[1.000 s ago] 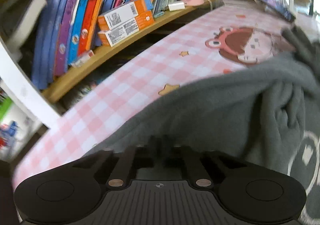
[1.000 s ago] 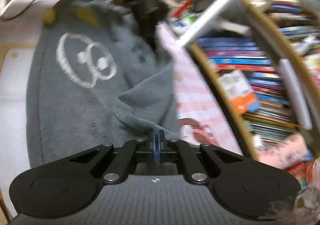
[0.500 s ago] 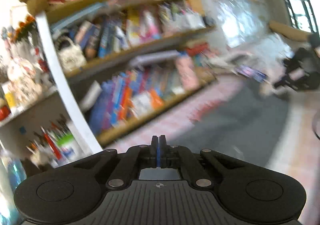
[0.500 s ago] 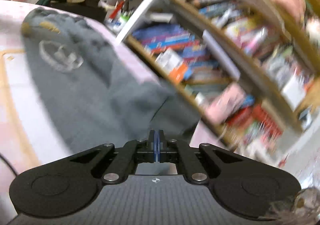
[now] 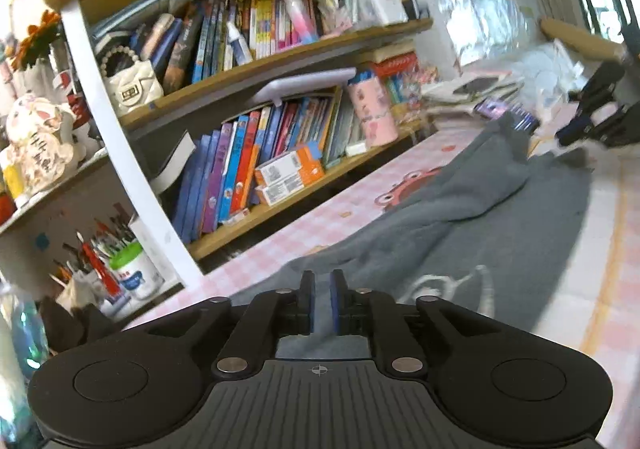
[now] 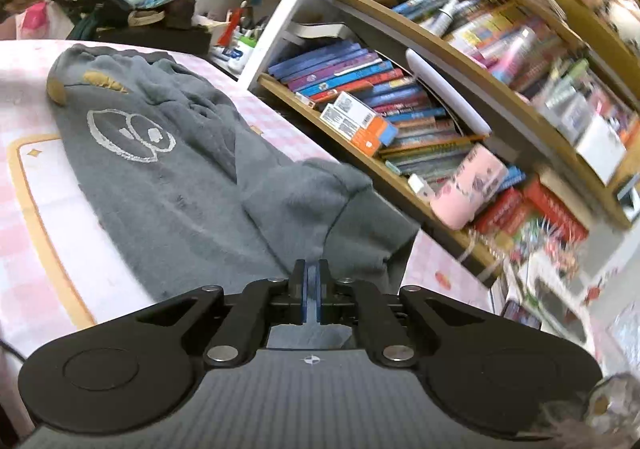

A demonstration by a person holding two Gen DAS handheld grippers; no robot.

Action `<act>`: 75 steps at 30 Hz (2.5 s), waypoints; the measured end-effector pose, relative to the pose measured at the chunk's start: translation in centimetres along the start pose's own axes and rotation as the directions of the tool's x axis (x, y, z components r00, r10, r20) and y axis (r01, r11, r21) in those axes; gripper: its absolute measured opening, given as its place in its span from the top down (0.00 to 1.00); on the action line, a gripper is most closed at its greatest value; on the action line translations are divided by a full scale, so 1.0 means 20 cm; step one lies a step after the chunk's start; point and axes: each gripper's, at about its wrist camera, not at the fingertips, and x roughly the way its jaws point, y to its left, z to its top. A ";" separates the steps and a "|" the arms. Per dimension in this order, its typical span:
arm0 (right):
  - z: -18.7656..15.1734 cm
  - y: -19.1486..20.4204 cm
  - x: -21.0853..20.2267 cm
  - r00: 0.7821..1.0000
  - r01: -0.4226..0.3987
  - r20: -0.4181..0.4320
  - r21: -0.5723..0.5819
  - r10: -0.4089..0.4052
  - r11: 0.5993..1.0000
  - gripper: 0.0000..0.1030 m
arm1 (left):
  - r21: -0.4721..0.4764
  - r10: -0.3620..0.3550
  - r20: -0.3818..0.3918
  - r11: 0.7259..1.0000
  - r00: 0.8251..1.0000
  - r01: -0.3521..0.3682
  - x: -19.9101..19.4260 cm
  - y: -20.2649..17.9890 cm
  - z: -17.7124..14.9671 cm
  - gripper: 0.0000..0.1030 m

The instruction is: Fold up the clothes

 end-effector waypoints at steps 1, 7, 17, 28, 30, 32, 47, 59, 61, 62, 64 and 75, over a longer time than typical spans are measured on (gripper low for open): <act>0.03 -0.02 0.02 1.000 -0.008 0.000 -0.012 0.008 1.000 0.83 | 0.009 0.004 -0.018 1.000 1.000 -0.004 0.05 0.03 0.01 0.80; 0.19 -0.14 0.22 0.996 -0.091 -0.014 -0.077 0.091 0.993 0.46 | 0.065 -0.046 -0.142 0.996 0.989 0.055 0.46 0.20 0.03 0.40; 0.30 -0.28 0.59 0.948 -0.311 -0.092 -0.057 0.305 0.949 0.38 | 0.028 -0.191 -0.258 0.978 0.947 0.205 1.00 0.40 0.00 0.25; 0.16 -0.32 0.71 0.915 -0.367 -0.125 0.138 0.383 0.920 0.64 | -0.212 -0.330 -0.363 0.940 0.871 0.267 1.26 0.60 -0.10 0.27; 0.14 -0.31 0.72 0.910 -0.374 -0.134 0.146 0.393 0.916 0.74 | -0.219 -0.349 -0.367 0.933 0.862 0.285 1.26 0.60 -0.10 0.29; 0.14 -0.30 0.72 0.911 -0.369 -0.137 0.145 0.388 0.918 0.80 | -0.209 -0.368 -0.367 0.928 0.854 0.310 1.24 0.59 -0.09 0.39; 0.16 -0.13 0.27 0.997 0.022 0.072 -0.112 -0.014 0.993 0.87 | -0.081 -0.170 0.013 0.982 0.985 0.171 0.28 0.41 0.01 0.97; -0.15 0.11 0.06 0.979 -0.190 -0.077 0.014 0.191 0.982 0.71 | -0.318 -0.132 -0.050 0.942 0.990 0.109 -0.28 -0.06 -0.43 0.88; -0.16 0.07 0.05 0.976 -0.198 -0.065 0.109 0.206 0.974 0.67 | -0.380 -0.094 -0.032 0.922 0.995 0.075 -0.32 -0.06 -0.47 0.85; -0.16 0.05 0.04 0.976 -0.201 -0.059 0.153 0.212 0.968 0.65 | -0.407 -0.075 -0.021 0.912 0.997 0.059 -0.33 -0.06 -0.48 0.83; -0.17 0.02 0.01 0.975 -0.202 -0.045 0.231 0.218 0.952 0.62 | -0.458 -0.035 0.000 0.888 0.999 0.032 -0.35 -0.04 -0.49 0.75; -0.22 -0.06 -0.19 0.978 -0.184 -0.004 0.445 0.207 0.876 0.46 | -0.539 0.022 -0.024 0.842 0.999 -0.031 -0.23 -0.04 -0.36 0.31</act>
